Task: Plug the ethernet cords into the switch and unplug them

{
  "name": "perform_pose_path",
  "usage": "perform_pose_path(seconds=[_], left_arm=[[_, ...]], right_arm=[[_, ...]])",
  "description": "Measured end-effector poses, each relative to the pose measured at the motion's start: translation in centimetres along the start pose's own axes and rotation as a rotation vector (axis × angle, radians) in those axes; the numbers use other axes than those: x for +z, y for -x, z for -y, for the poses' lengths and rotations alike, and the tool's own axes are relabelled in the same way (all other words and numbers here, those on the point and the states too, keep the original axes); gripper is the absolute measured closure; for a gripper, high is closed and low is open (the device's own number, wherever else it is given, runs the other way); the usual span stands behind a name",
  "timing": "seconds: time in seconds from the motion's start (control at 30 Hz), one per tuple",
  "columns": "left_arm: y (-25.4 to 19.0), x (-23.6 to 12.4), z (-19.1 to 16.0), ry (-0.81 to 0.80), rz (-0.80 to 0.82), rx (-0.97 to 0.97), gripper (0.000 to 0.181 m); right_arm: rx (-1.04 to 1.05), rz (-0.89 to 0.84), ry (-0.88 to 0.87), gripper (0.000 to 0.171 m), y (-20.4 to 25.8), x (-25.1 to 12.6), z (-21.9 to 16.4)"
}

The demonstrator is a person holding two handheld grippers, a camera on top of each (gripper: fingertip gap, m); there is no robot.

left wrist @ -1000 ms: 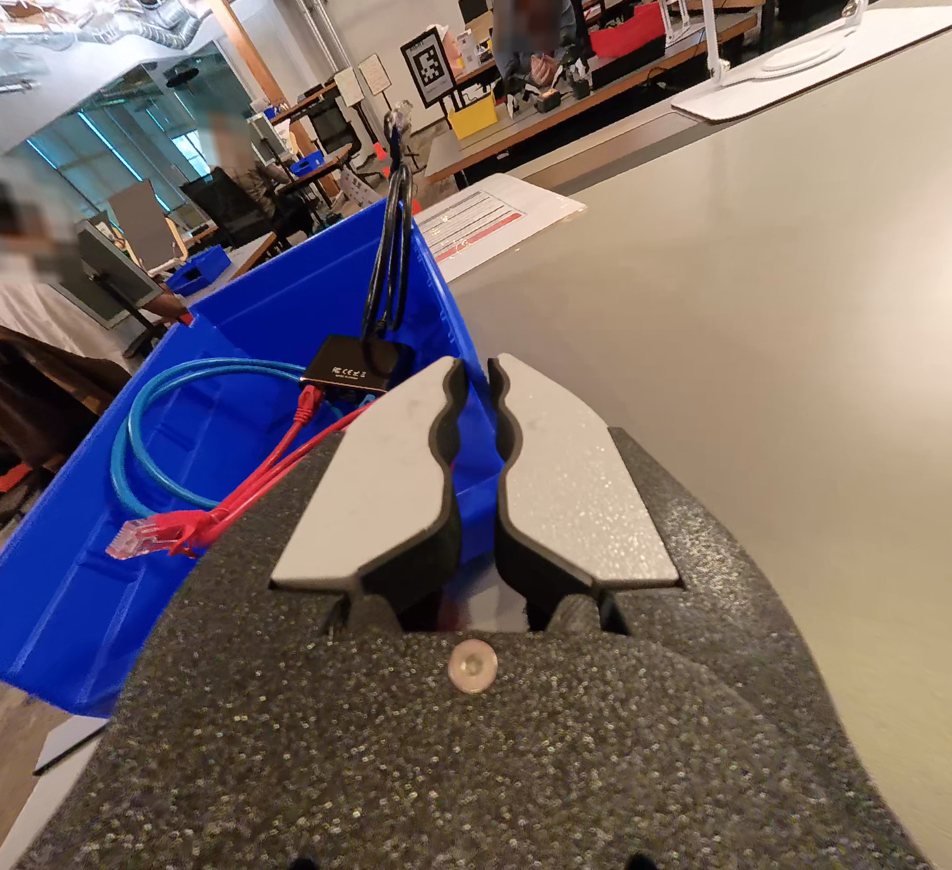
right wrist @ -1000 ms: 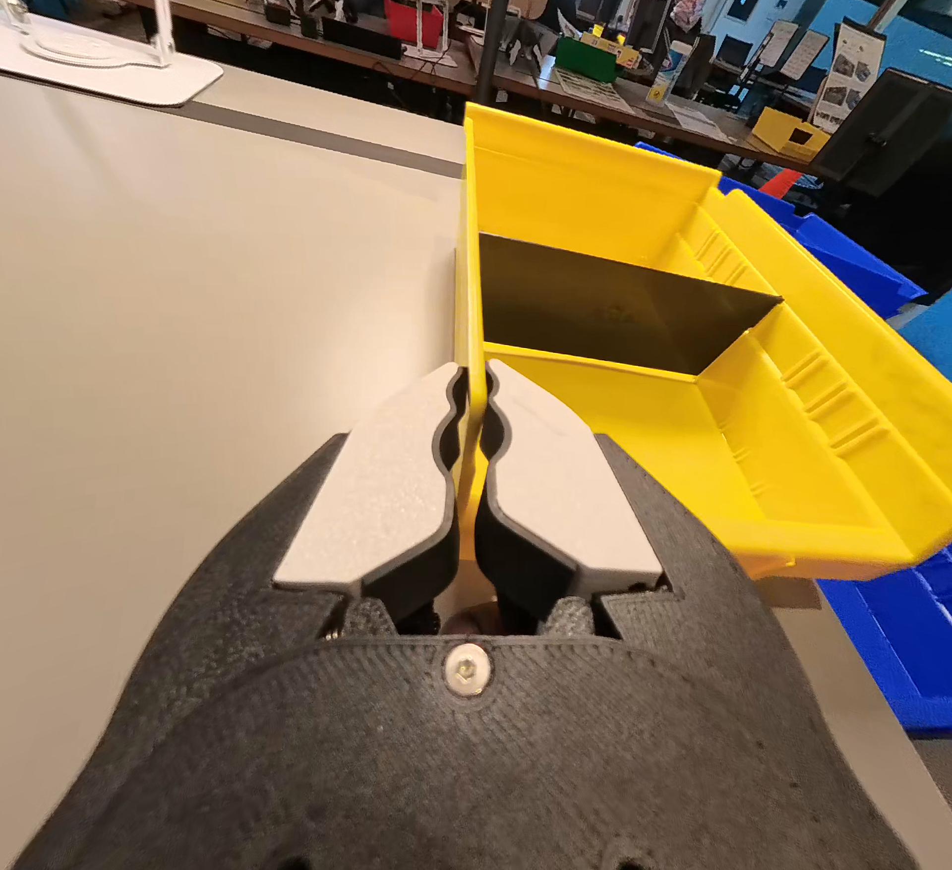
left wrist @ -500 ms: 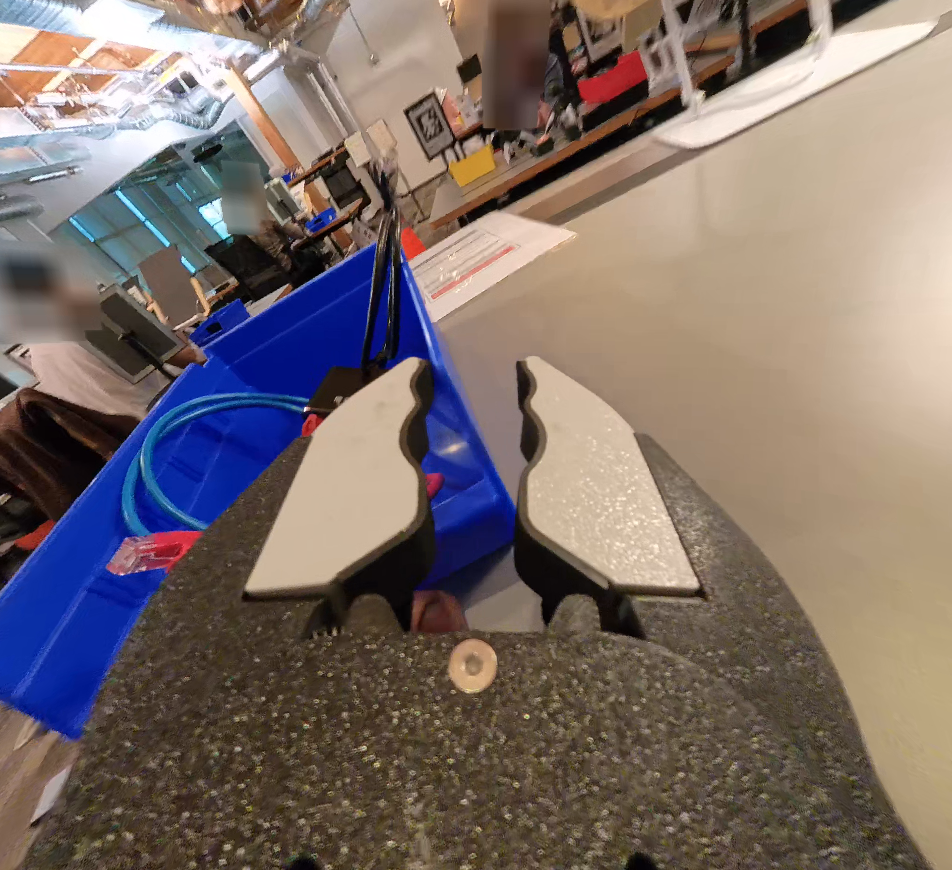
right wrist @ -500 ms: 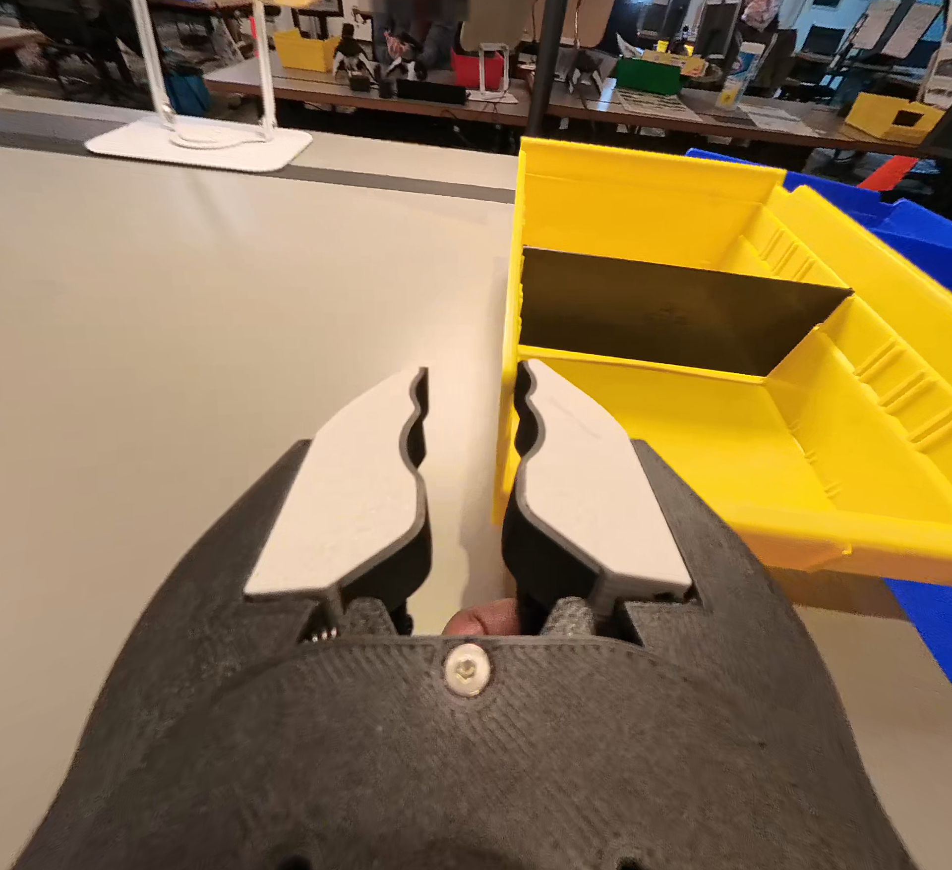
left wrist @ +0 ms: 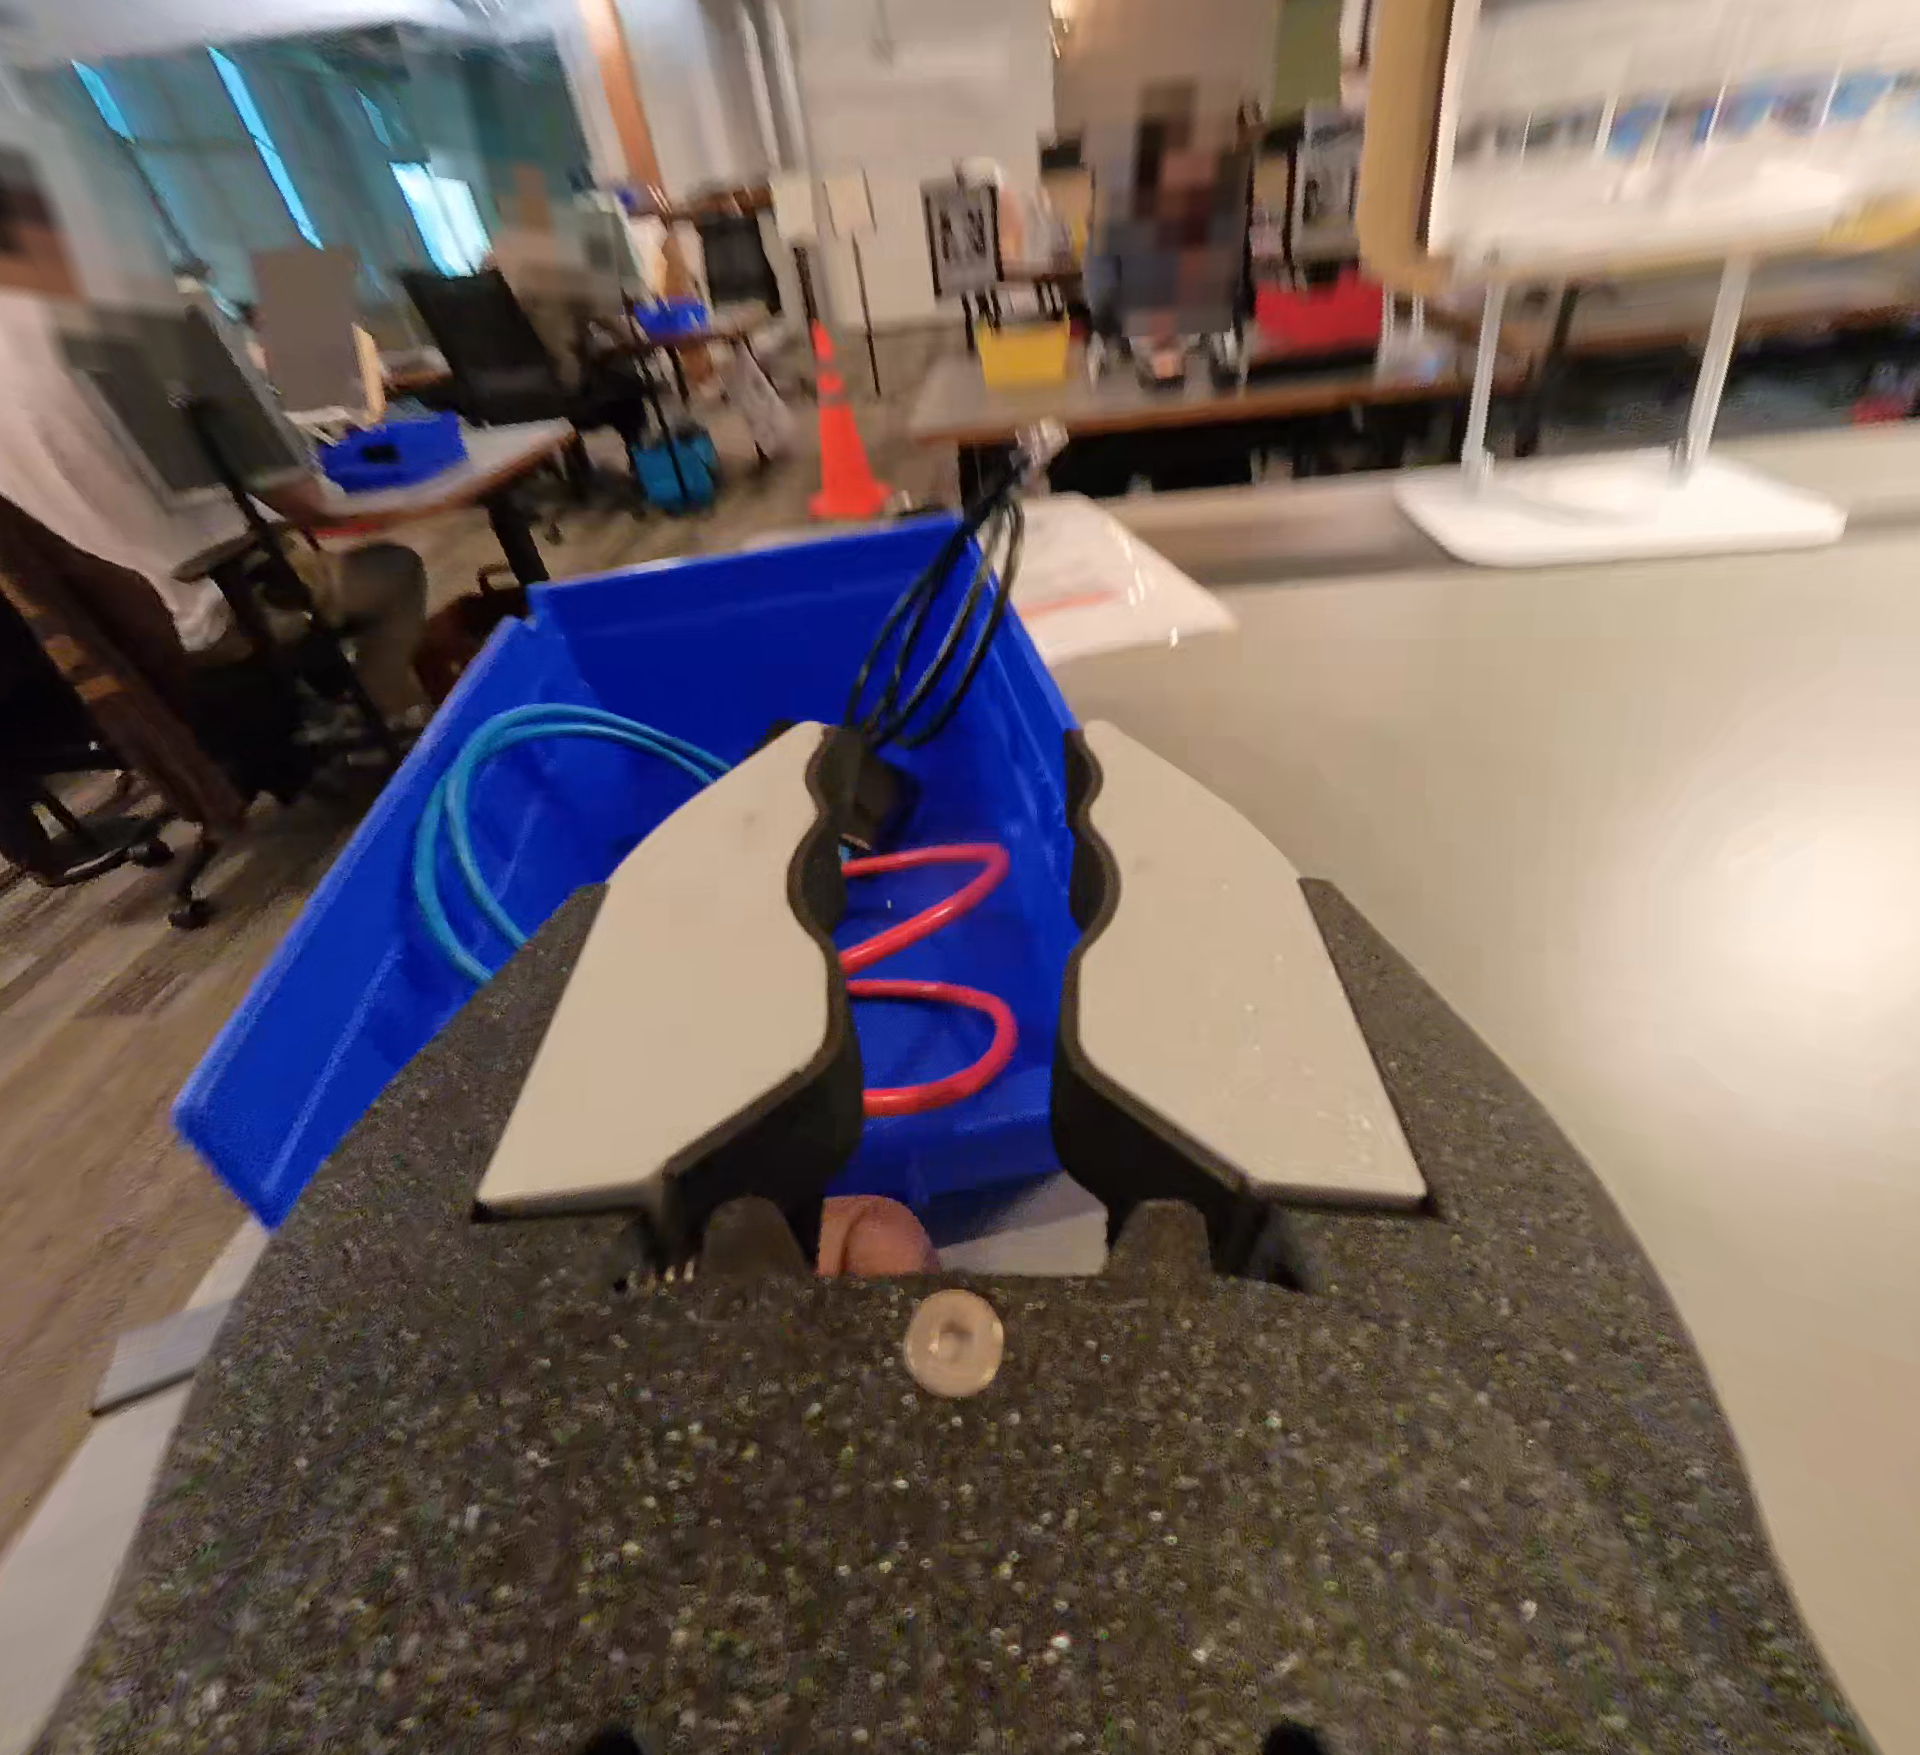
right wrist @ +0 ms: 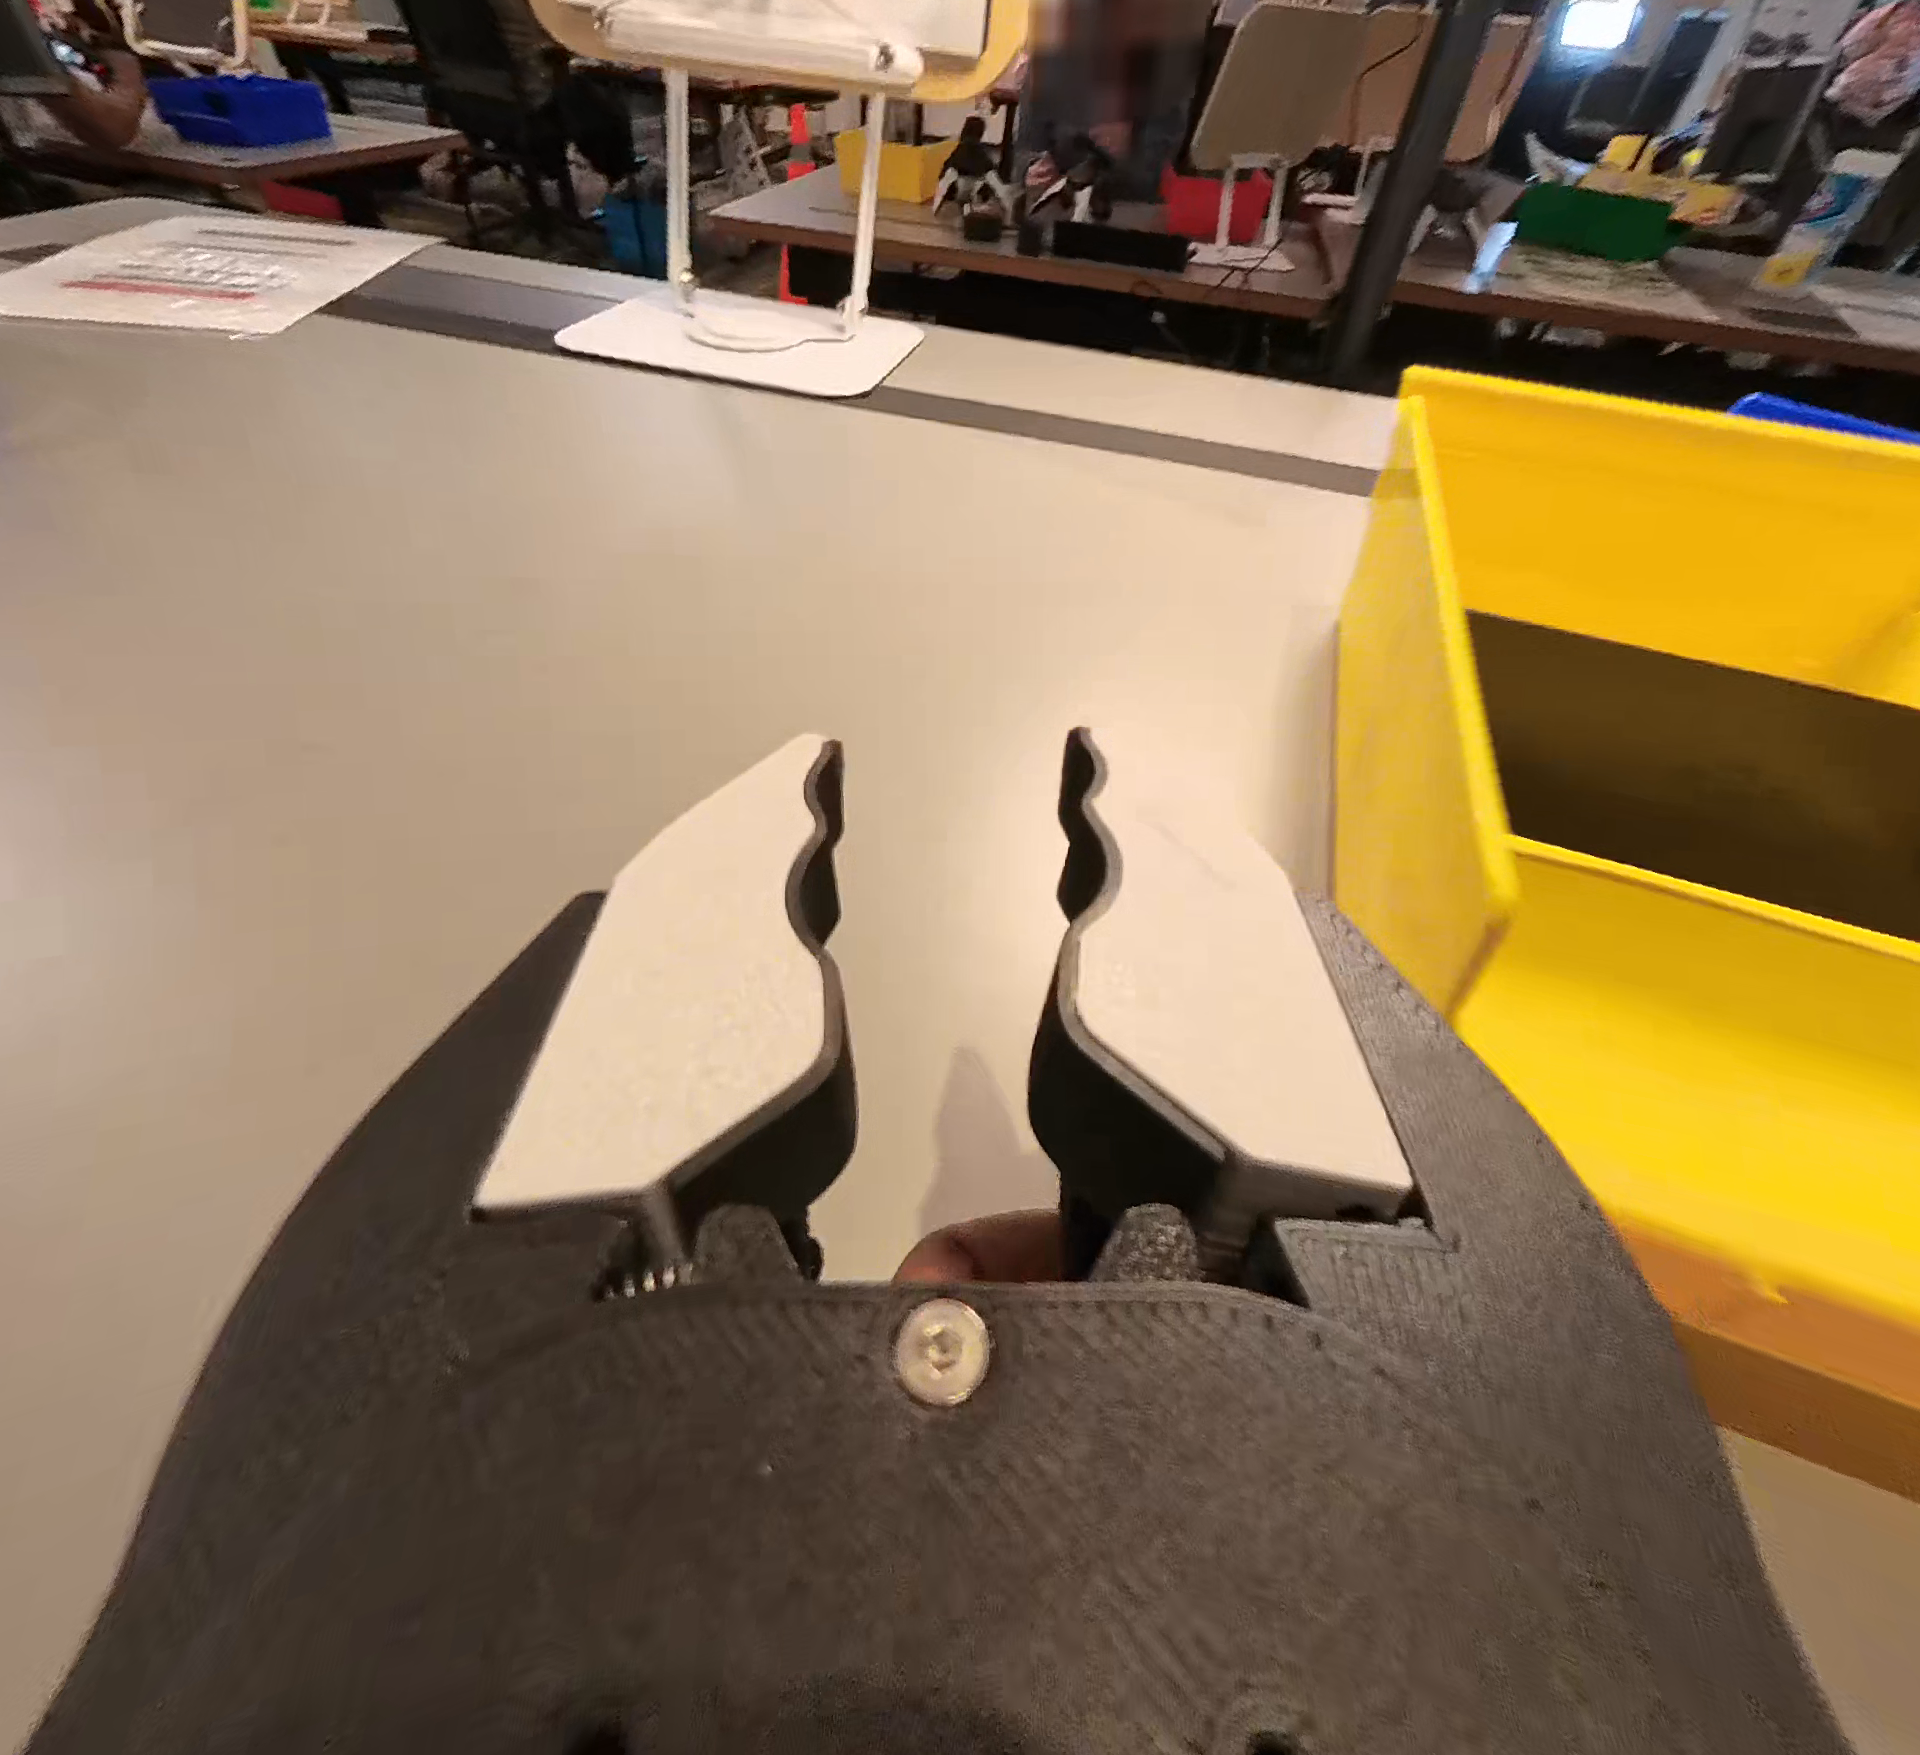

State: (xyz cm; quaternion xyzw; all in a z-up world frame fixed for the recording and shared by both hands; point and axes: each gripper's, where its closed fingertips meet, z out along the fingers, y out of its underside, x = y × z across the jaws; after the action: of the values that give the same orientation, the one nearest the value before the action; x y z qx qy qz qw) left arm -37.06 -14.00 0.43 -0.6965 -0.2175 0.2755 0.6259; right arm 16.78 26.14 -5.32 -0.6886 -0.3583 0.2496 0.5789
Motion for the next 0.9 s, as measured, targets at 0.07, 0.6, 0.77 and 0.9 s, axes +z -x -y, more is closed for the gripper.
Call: perform_pose_path(seconds=[0.07,0.6,0.77,0.9], left_arm=[[0.1,2.6,-1.0,0.128,-0.038,0.093,0.141],[-1.3,16.7,-1.0,0.468,-0.381,-0.125,0.134],[-2.3,17.7,-3.4,0.573,-0.396,-0.15,0.165],[-1.4,17.7,-0.6,0.447,-0.343,-0.104,0.174]], right_arm=[[0.015,0.034,0.022,0.13,0.6,0.8,-0.8],[-0.001,0.093,0.079,0.128,1.0,2.2,-1.8],[-0.009,0.099,0.077,0.128,0.9,2.3,-1.8],[0.002,0.098,0.075,0.128,0.6,2.1,-1.8]])
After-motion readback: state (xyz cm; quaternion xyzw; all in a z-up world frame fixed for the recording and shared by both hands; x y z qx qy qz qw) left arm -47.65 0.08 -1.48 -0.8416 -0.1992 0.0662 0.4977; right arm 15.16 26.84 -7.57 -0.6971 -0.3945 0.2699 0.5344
